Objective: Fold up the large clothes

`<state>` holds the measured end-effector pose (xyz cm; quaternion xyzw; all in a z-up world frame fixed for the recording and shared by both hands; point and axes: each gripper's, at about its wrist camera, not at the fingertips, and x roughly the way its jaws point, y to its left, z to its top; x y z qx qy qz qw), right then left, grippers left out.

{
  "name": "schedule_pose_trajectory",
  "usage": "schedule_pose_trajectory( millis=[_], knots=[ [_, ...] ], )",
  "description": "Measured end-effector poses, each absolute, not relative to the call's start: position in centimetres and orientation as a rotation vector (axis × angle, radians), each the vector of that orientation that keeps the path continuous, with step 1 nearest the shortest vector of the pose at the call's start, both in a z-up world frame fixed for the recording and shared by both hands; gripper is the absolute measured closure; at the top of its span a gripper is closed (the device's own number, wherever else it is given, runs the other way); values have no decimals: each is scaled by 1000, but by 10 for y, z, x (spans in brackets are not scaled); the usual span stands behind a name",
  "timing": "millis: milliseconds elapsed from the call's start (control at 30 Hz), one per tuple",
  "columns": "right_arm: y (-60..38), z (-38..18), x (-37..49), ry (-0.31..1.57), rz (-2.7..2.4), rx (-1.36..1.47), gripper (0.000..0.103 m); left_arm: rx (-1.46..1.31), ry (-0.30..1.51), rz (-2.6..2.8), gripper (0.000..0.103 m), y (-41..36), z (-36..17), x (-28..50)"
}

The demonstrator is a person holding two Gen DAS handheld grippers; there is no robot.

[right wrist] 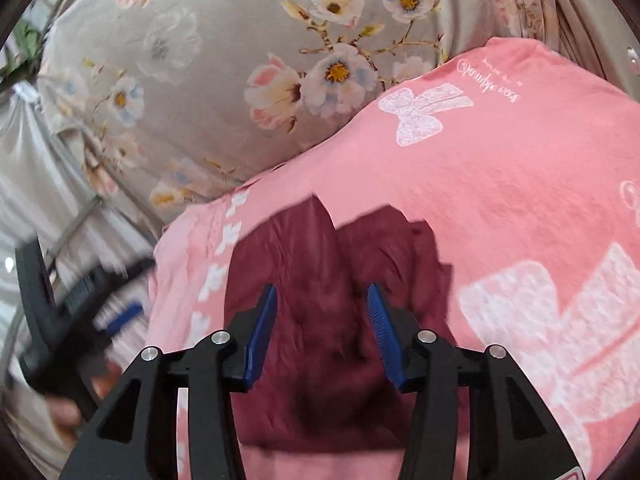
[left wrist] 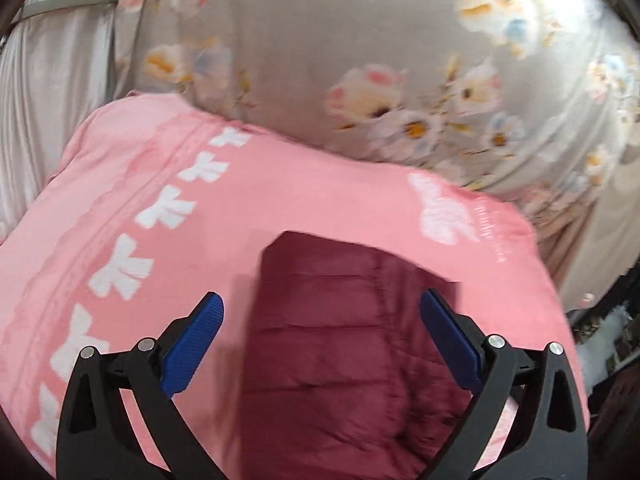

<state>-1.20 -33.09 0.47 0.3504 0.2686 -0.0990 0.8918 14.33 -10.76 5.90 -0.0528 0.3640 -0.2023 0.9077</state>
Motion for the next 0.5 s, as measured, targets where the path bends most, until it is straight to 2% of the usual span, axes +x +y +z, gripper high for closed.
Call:
schedule_pose_trajectory(
  millis=[67,233,300,333,500],
  knots=[
    [-343,7,18,576,-229,787,50,-91,781,-364,7,-103,45,157],
    [-359,-16,78,692,-292,943,52,-60,824,-295,7,-109,21,174],
    [-358,-28,89,734,-291,921,74,-54,838,-298,7,-112,15,177],
    [-358,-34,93,754,-279,894,98,-46,845,-303,7,-117,13,178],
    [-372,-35,64,679,-364,750,100,0,863,-341,7,-146,2,181]
  ],
)
